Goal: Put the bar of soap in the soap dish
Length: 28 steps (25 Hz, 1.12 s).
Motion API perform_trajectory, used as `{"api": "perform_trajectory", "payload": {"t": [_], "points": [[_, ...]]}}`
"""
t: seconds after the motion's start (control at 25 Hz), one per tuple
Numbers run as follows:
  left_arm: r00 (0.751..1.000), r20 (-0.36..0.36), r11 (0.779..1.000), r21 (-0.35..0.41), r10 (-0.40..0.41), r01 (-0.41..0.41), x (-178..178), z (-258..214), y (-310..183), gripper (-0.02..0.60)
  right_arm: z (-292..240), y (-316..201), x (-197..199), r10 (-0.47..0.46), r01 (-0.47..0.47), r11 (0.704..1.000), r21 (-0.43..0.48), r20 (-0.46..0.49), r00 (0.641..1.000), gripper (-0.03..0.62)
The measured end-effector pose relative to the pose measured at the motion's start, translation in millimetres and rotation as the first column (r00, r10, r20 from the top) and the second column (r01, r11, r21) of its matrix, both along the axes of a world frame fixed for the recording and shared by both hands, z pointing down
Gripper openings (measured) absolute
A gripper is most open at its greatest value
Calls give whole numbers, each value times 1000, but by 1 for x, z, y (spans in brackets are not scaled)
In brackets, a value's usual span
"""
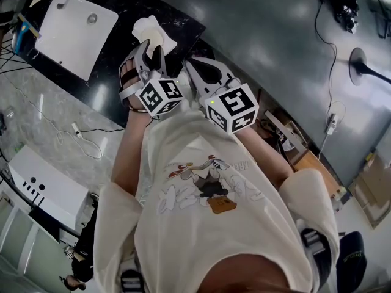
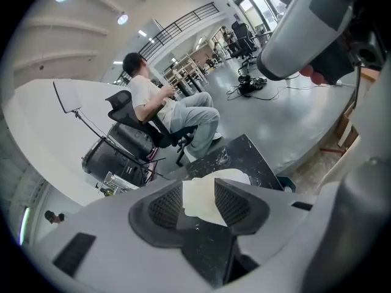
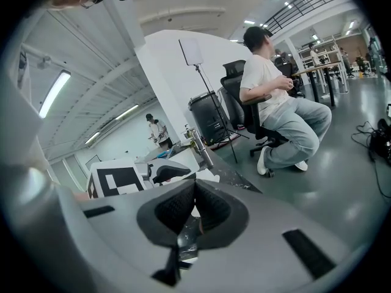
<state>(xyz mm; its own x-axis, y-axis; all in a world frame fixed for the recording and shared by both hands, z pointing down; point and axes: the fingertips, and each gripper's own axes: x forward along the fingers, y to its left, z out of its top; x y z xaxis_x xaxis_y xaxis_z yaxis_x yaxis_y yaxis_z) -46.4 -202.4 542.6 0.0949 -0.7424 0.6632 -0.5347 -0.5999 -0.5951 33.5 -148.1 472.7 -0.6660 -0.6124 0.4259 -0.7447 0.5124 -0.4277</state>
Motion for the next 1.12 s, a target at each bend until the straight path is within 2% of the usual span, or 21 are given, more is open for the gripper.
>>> {"api": "perform_trajectory", "payload": {"t": [0.2, 0.32, 0.44, 0.6, 0.8, 1.0, 1.12], "points": [[999, -31, 1000, -1, -14, 14, 2, -5, 3, 166, -1, 2, 5, 6, -6, 1000, 4, -2, 1000, 6], [993, -108, 999, -7, -53, 53, 3, -17, 4, 166, -8, 3, 7, 5, -5, 1000, 21, -2, 1000, 6], [975, -197, 994, -22, -106, 104, 0, -30, 7, 164, -12, 5, 6, 1, -1, 1000, 31, 0, 1000, 6], [938, -305, 986, -34, -163, 160, -7, -47, 13, 130, -17, 9, 1, -12, 12, 999, 44, -4, 1000, 6], [878, -424, 973, -44, -224, 227, -19, -67, 28, 66, -24, 14, -6, -34, 34, 997, 69, -11, 999, 6], [854, -468, 968, -11, -225, 249, -26, -88, 51, 9, -34, 24, -14, -50, 52, 994, 95, -17, 999, 6], [802, -545, 963, -37, -242, 266, -27, -102, 63, 8, -39, 28, -18, -58, 59, 993, 107, -18, 998, 6]]}}
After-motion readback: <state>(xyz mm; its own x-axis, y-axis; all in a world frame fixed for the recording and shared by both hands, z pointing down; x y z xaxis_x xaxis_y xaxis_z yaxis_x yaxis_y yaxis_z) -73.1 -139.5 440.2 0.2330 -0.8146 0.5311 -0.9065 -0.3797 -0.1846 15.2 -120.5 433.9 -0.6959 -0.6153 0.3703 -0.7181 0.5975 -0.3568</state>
